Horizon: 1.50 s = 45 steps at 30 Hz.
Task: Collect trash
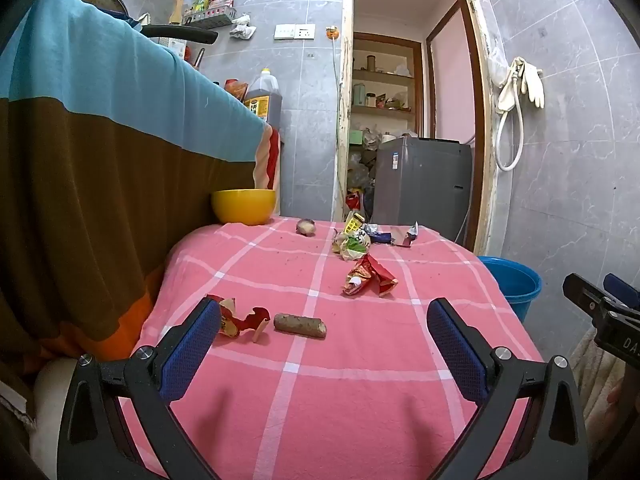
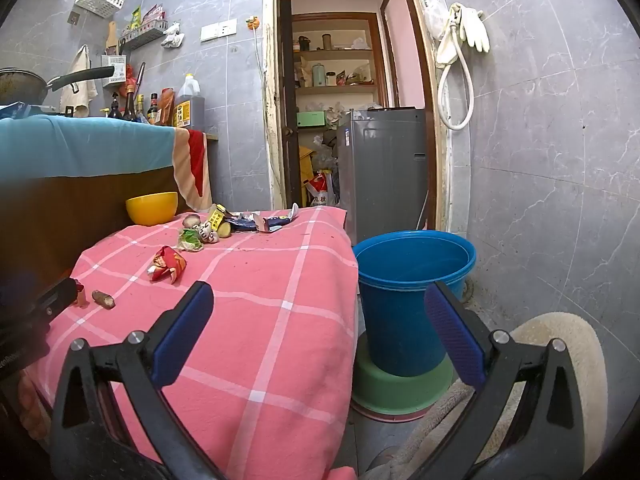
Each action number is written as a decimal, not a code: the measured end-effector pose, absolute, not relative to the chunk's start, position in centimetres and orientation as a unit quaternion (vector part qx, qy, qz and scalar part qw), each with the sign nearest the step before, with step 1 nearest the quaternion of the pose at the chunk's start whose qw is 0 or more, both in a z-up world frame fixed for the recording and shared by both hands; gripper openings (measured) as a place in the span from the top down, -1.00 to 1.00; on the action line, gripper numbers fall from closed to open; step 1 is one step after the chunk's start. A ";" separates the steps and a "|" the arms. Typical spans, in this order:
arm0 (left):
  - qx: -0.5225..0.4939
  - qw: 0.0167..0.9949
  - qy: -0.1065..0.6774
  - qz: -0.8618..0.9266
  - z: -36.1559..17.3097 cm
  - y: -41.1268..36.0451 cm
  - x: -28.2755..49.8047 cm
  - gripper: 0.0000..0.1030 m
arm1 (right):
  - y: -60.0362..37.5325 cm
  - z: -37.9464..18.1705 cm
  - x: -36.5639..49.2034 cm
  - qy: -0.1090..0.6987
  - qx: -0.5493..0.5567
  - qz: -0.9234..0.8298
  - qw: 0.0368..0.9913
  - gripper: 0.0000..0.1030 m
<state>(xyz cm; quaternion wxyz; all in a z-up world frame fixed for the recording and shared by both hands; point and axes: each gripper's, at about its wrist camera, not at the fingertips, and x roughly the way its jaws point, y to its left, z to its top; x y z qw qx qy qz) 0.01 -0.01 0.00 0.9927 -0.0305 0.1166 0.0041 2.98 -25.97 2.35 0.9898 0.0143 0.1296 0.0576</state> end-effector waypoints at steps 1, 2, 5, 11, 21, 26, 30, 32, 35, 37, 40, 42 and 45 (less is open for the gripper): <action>-0.031 0.993 0.116 0.004 0.0 0.0 0.0 -0.96 | -26.0 2.4 3.0 0.131 0.014 0.057 0.990 -1.00; -0.031 0.993 0.116 0.004 0.0 0.0 0.0 -0.96 | -26.0 2.4 3.0 0.131 0.014 0.058 0.990 -1.00; -0.031 0.993 0.117 0.005 0.0 0.0 0.1 -0.96 | -26.0 2.4 3.0 0.130 0.015 0.058 0.990 -1.00; -0.029 0.993 0.115 0.003 0.0 0.0 0.0 -0.96 | -25.9 2.4 3.0 0.130 0.014 0.058 0.990 -1.00; -0.028 0.993 0.114 0.002 -0.2 0.1 0.1 -0.96 | -25.9 2.4 3.0 0.130 0.015 0.058 0.990 -1.00; -0.027 0.993 0.114 0.001 0.0 -0.1 -0.1 -0.96 | -25.9 2.4 3.0 0.130 0.015 0.058 0.990 -1.00; -0.027 0.993 0.115 0.001 0.0 -0.2 -0.1 -0.96 | -25.9 2.4 2.9 0.130 0.016 0.058 0.990 -1.00; -0.026 0.993 0.114 0.002 0.0 -0.2 -0.1 -0.96 | -26.0 2.4 2.9 0.129 0.016 0.058 0.990 -1.00; -0.027 0.993 0.114 0.001 0.0 -0.2 -0.1 -0.96 | -26.0 2.5 2.9 0.130 0.016 0.058 0.990 -1.00; -0.026 0.993 0.114 0.002 0.0 -0.2 -0.1 -0.96 | -26.0 2.5 2.9 0.129 0.016 0.058 0.990 -1.00; -0.026 0.993 0.113 0.002 0.0 -0.2 -0.1 -0.96 | -26.0 2.5 2.9 0.130 0.016 0.058 0.990 -1.00; -0.026 0.993 0.113 0.003 0.0 -0.2 -0.1 -0.96 | -26.0 2.5 2.9 0.130 0.016 0.058 0.990 -1.00; -0.026 0.993 0.113 0.002 0.0 -0.2 -0.1 -0.96 | -26.0 2.4 2.9 0.130 0.016 0.058 0.990 -1.00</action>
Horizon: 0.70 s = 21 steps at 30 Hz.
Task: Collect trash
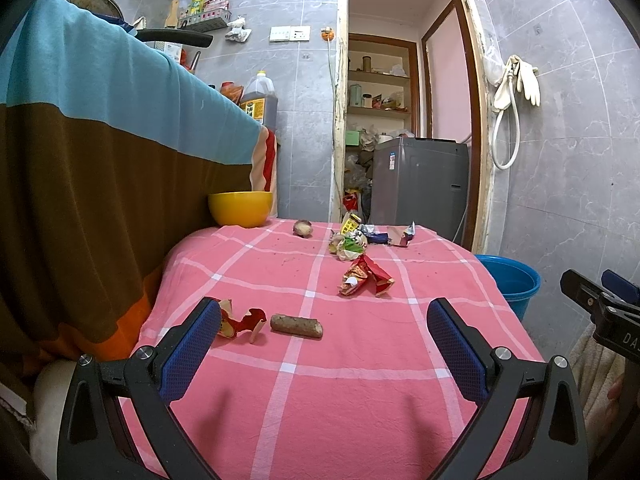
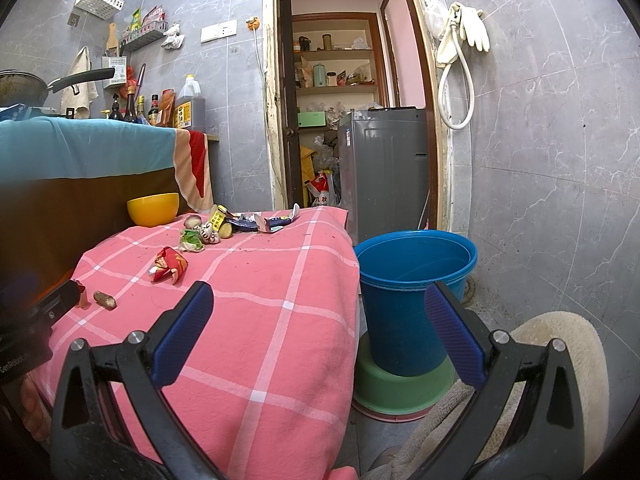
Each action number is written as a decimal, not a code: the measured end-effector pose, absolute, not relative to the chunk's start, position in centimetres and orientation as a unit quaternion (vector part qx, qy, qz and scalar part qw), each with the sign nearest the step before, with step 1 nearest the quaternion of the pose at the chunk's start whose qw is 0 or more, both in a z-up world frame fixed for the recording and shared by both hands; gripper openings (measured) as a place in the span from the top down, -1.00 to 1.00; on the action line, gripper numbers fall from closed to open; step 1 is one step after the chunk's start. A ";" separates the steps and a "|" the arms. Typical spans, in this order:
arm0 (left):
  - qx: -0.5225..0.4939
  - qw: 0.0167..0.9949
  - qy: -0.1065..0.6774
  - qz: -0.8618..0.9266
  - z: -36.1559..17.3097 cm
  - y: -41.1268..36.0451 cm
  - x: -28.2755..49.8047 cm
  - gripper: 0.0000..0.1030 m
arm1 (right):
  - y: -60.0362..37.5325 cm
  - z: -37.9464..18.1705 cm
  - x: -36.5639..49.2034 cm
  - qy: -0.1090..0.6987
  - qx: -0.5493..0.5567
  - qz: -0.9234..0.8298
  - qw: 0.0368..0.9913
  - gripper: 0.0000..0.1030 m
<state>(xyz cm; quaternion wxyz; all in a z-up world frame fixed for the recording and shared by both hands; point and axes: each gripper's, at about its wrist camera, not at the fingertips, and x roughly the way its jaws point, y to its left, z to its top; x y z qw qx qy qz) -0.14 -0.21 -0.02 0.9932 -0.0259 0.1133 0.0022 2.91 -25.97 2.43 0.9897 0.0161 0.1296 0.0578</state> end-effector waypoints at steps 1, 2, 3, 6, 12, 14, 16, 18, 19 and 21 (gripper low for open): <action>-0.026 0.993 0.113 0.002 0.0 -0.2 -0.1 -0.96 | -26.0 2.4 2.9 0.130 0.016 0.058 0.990 -1.00; -0.026 0.993 0.113 0.002 0.0 -0.2 -0.1 -0.96 | -26.0 2.4 2.9 0.130 0.016 0.058 0.990 -1.00; -0.026 0.993 0.113 0.002 0.0 -0.2 -0.2 -0.96 | -26.0 2.4 2.9 0.130 0.016 0.058 0.990 -1.00; -0.025 0.993 0.113 0.003 0.0 -0.2 -0.2 -0.96 | -26.0 2.4 2.9 0.129 0.017 0.058 0.990 -1.00; -0.025 0.993 0.112 0.003 0.1 -0.3 -0.1 -0.96 | -26.0 2.4 2.9 0.130 0.017 0.058 0.990 -1.00; -0.025 0.993 0.112 0.003 0.1 -0.3 -0.2 -0.96 | -26.0 2.4 2.9 0.130 0.017 0.058 0.990 -1.00; -0.025 0.993 0.111 0.003 0.1 -0.3 -0.2 -0.96 | -26.0 2.4 3.0 0.130 0.017 0.058 0.990 -1.00; -0.025 0.994 0.111 0.003 0.1 -0.3 -0.2 -0.96 | -26.0 2.4 2.9 0.130 0.017 0.058 0.990 -1.00; -0.025 0.993 0.111 0.003 0.1 -0.3 -0.2 -0.96 | -26.0 2.4 2.9 0.130 0.017 0.058 0.990 -1.00; -0.025 0.993 0.112 0.003 0.1 -0.3 -0.2 -0.96 | -26.0 2.4 3.0 0.130 0.017 0.058 0.990 -1.00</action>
